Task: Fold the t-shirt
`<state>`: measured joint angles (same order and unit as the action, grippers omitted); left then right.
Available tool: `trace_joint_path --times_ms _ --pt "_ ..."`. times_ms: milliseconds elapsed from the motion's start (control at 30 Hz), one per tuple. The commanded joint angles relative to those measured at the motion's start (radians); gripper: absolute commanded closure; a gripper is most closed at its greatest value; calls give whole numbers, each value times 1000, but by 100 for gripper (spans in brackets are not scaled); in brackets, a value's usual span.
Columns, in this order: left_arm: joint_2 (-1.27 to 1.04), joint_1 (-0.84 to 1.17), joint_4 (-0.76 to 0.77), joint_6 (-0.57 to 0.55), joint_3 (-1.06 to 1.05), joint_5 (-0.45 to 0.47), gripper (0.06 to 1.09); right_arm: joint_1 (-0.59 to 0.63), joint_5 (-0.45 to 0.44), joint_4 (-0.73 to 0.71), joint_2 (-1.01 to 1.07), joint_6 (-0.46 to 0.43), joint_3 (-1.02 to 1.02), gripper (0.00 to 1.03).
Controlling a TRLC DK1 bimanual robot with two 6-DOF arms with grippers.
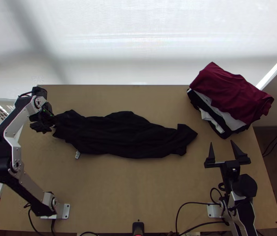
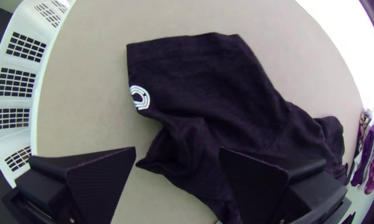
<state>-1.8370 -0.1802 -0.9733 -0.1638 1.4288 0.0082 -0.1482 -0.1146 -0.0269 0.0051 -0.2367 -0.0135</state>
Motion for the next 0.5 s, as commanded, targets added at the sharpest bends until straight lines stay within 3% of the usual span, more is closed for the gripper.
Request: trace_joint_path --times_ms 0,100,167,200,467 --pt "-85 -24 16 20 22 4 25 6 1 16 -7 4 7 4" --pt "-107 -27 68 26 27 4 63 6 1 16 -7 4 7 4" --pt "-116 -19 90 52 32 1 97 6 1 16 -7 4 7 4" --pt "-117 -18 105 53 38 -13 104 6 1 16 -7 4 7 4" --pt "-62 -38 50 26 357 -8 105 6 1 16 -7 4 7 4"
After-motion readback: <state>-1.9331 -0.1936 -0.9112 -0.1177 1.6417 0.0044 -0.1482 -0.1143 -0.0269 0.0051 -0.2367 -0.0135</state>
